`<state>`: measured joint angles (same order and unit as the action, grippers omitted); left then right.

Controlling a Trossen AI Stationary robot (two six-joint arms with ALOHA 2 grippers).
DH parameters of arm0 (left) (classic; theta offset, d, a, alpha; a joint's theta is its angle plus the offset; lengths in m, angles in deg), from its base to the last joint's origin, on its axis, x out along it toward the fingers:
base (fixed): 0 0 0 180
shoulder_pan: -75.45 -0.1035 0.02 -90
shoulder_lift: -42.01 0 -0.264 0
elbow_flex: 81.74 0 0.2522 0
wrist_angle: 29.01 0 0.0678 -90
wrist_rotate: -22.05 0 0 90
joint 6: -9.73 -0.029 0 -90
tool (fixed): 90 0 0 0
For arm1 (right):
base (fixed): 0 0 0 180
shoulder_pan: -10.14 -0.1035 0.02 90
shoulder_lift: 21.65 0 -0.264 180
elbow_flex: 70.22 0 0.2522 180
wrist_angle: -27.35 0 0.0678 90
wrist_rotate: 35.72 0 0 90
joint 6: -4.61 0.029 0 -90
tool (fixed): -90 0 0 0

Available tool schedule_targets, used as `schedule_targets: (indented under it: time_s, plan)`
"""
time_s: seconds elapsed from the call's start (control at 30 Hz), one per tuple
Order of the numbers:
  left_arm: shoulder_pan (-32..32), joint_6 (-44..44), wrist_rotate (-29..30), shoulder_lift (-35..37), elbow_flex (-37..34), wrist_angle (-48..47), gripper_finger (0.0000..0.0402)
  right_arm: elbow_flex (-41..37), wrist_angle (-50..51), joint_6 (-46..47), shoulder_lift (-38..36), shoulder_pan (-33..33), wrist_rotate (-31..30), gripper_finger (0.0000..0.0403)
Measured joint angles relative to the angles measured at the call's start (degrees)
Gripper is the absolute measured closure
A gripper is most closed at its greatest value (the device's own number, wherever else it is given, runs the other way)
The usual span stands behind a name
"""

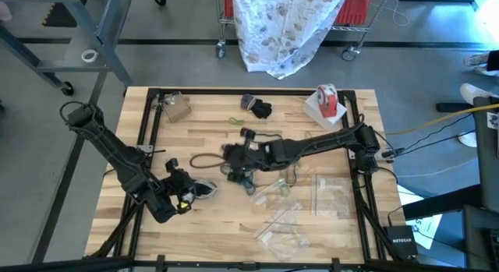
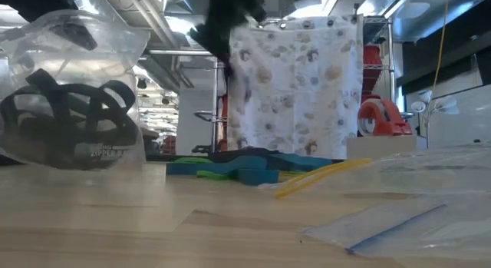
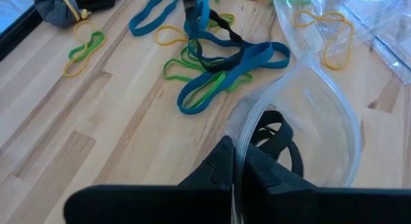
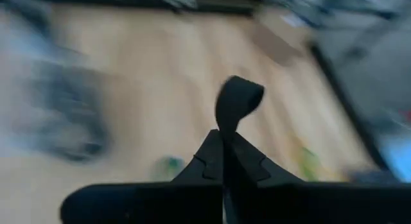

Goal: Sort rubber bands
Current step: Put the black rubber band into the transparent zip bag

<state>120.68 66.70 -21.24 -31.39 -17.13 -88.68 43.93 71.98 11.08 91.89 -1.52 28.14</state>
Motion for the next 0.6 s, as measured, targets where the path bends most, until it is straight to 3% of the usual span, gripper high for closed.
schedule_targets:
  time_s: [0.3, 0.6]
  plan:
    - [-1.9, 2.6, 0.0, -0.2, 0.0, 1.0, 0.0401, 1.3, -18.7, -10.1, 0.0, -5.0, 3.5, 0.0402]
    - [-2.0, -5.5, 0.0, -0.2, 0.0, 11.9, 0.0401, 0.9, -28.7, -14.3, 1.7, -5.3, 11.0, 0.0402]
